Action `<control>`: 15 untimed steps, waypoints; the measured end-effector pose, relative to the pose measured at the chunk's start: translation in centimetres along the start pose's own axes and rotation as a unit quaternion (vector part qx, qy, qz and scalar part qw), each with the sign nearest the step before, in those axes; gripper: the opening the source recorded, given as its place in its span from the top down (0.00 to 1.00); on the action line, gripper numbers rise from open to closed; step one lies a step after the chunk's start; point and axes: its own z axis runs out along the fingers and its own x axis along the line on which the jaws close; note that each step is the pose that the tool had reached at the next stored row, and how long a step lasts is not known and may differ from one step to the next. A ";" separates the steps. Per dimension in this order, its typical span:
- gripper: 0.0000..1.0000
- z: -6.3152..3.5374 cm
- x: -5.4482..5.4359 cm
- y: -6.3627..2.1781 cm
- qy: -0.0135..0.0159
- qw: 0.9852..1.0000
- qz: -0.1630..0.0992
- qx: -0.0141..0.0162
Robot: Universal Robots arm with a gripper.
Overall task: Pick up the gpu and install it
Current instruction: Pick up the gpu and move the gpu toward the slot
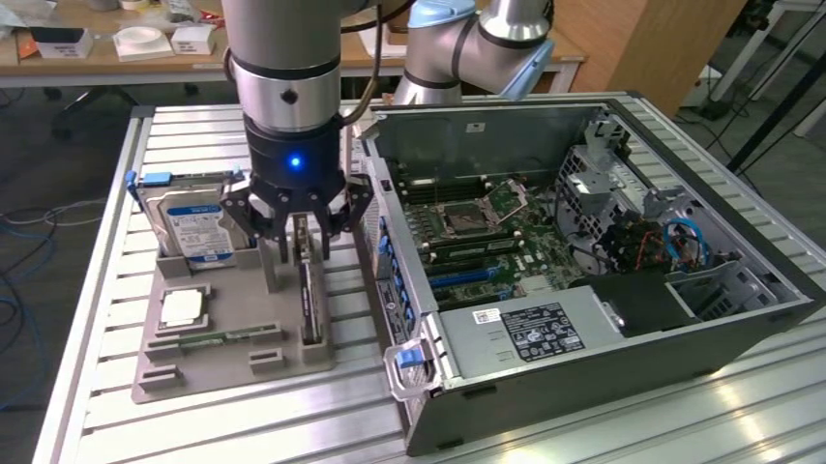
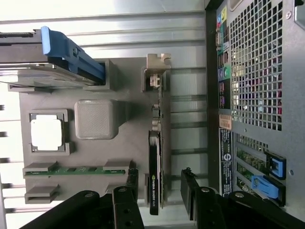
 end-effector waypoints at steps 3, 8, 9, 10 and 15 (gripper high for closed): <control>0.51 0.28 0.0 -0.01 0.000 1.000 0.000 0.000; 0.51 0.86 0.0 -0.01 0.000 1.000 0.000 0.000; 0.51 0.89 0.0 -0.01 0.000 1.000 0.000 0.000; 0.51 0.89 0.0 -0.01 0.000 1.000 0.000 0.000; 0.51 0.90 0.0 -0.01 0.000 1.000 0.000 0.000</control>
